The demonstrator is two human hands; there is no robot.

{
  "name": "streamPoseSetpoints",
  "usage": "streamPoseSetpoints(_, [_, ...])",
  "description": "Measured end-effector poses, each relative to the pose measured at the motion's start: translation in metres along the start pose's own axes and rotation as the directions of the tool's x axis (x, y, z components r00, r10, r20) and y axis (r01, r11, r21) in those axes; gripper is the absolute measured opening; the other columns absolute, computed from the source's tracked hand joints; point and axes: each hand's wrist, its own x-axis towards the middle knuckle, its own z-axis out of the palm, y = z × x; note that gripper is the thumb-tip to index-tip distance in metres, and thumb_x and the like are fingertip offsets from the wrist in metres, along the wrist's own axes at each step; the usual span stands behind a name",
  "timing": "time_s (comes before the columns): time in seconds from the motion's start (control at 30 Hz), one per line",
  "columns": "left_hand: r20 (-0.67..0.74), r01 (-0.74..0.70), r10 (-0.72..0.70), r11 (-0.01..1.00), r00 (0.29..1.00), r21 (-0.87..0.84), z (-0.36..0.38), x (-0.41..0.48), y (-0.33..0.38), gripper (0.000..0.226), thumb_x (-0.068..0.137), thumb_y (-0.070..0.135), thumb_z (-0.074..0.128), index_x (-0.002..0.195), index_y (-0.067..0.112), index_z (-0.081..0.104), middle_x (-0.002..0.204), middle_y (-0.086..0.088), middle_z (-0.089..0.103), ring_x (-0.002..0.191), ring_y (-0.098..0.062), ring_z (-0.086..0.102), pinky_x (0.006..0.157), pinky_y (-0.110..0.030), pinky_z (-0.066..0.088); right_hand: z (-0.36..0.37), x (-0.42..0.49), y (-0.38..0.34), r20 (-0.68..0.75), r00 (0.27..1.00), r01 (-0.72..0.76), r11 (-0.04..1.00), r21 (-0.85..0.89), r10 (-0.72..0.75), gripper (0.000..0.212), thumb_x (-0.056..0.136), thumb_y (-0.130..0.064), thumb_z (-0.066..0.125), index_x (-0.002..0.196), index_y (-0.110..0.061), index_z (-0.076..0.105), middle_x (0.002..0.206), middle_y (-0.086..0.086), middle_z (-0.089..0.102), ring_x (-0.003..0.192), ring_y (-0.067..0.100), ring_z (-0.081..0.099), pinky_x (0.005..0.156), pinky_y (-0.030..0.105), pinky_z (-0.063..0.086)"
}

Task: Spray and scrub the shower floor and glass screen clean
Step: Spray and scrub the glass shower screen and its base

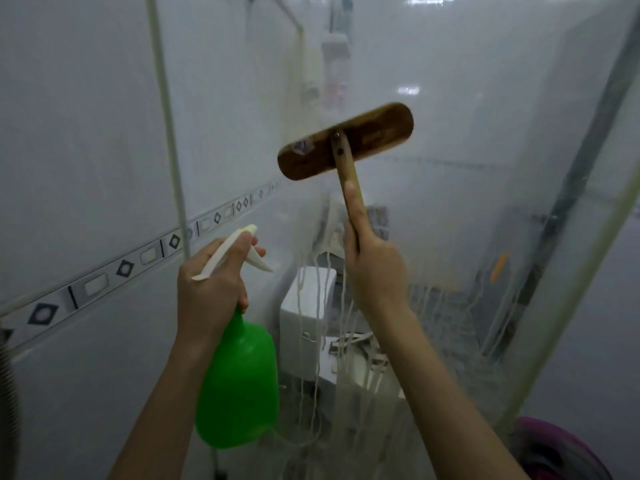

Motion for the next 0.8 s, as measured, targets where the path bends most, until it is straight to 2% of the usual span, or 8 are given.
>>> streamPoseSetpoints(0.07, [-0.005,-0.006,0.006,1.000,1.000,-0.003,0.001,0.000,-0.001,0.015,0.099,0.030,0.063,0.092,0.028,0.076,0.092,0.000,0.079,0.035,-0.014,0.043,0.037,-0.021,0.038,0.003,-0.008,0.005,-0.004,1.000,0.025,0.999,-0.035,-0.025,0.054,0.105,-0.027,0.038,0.154,-0.027,0.015,0.049,-0.008,0.034,0.034,0.005,0.029,0.035,0.015,0.024])
streamPoseSetpoints(0.23, [-0.013,-0.023,0.023,0.999,1.000,0.027,-0.006,-0.001,-0.007,0.018,0.100,0.030,0.063,0.087,0.028,0.076,0.087,-0.002,0.078,0.036,-0.016,0.044,0.041,-0.025,0.039,0.008,-0.112,0.033,0.202,0.975,-0.084,0.995,-0.045,0.091,0.058,0.102,-0.039,0.025,0.155,-0.036,0.001,0.047,-0.014,0.026,0.029,0.004,0.022,0.027,0.014,0.025])
streamPoseSetpoints(0.4, [-0.017,-0.020,0.021,0.998,1.000,0.056,-0.013,-0.004,-0.011,0.016,0.100,0.029,0.063,0.092,0.027,0.076,0.090,0.001,0.078,0.036,-0.015,0.045,0.040,-0.025,0.040,0.026,-0.018,0.000,0.026,0.995,0.101,0.992,-0.076,-0.099,0.054,0.104,-0.028,0.033,0.153,-0.027,0.012,0.050,-0.013,0.025,0.033,0.004,0.024,0.030,0.021,0.035])
streamPoseSetpoints(0.5, [-0.027,-0.020,0.022,0.997,0.999,0.069,-0.015,-0.007,-0.014,0.018,0.100,0.029,0.063,0.092,0.021,0.077,0.085,-0.001,0.078,0.035,-0.013,0.044,0.038,-0.023,0.039,0.026,-0.044,0.013,0.076,0.996,0.058,0.997,-0.050,-0.054,0.055,0.104,-0.025,0.035,0.155,-0.021,0.015,0.053,-0.012,0.031,0.034,0.002,0.025,0.031,0.013,0.027])
streamPoseSetpoints(0.57, [-0.021,-0.019,0.021,0.995,1.000,0.098,-0.015,-0.010,-0.015,0.021,0.100,0.028,0.063,0.091,0.015,0.077,0.073,-0.002,0.075,0.033,-0.012,0.043,0.037,-0.022,0.038,0.017,-0.092,0.026,0.140,0.989,-0.049,0.998,-0.047,0.055,0.055,0.104,-0.032,0.027,0.156,-0.022,0.011,0.053,-0.014,0.029,0.032,0.001,0.022,0.030,0.013,0.019])
streamPoseSetpoints(0.63, [-0.022,-0.013,0.015,0.994,1.000,0.105,-0.016,-0.013,-0.017,0.022,0.100,0.026,0.062,0.090,0.011,0.076,0.061,0.001,0.070,0.032,-0.011,0.043,0.037,-0.022,0.038,0.018,-0.104,0.032,0.125,0.991,-0.038,0.998,-0.053,0.045,0.055,0.104,-0.035,0.024,0.156,-0.023,0.008,0.052,-0.016,0.026,0.032,0.001,0.020,0.031,0.013,0.015])
streamPoseSetpoints(0.7, [-0.024,0.007,-0.004,0.995,1.000,0.098,-0.016,-0.015,-0.020,0.020,0.100,0.025,0.063,0.091,0.012,0.076,0.072,0.004,0.075,0.033,-0.012,0.043,0.037,-0.022,0.038,0.023,-0.065,0.019,0.054,0.998,0.024,0.999,-0.035,-0.022,0.054,0.104,-0.032,0.027,0.155,-0.024,0.011,0.050,-0.012,0.031,0.033,0.003,0.026,0.033,0.013,0.022])
streamPoseSetpoints(0.8, [-0.024,0.021,-0.019,0.994,1.000,0.103,-0.017,-0.019,-0.026,0.019,0.100,0.026,0.064,0.096,0.012,0.076,0.089,0.003,0.079,0.034,-0.013,0.045,0.038,-0.022,0.039,0.023,-0.005,0.000,-0.020,0.997,0.079,0.997,0.018,-0.079,0.053,0.104,-0.033,0.026,0.152,-0.027,0.005,0.051,0.000,0.043,0.035,0.014,0.039,0.033,0.032,0.041])
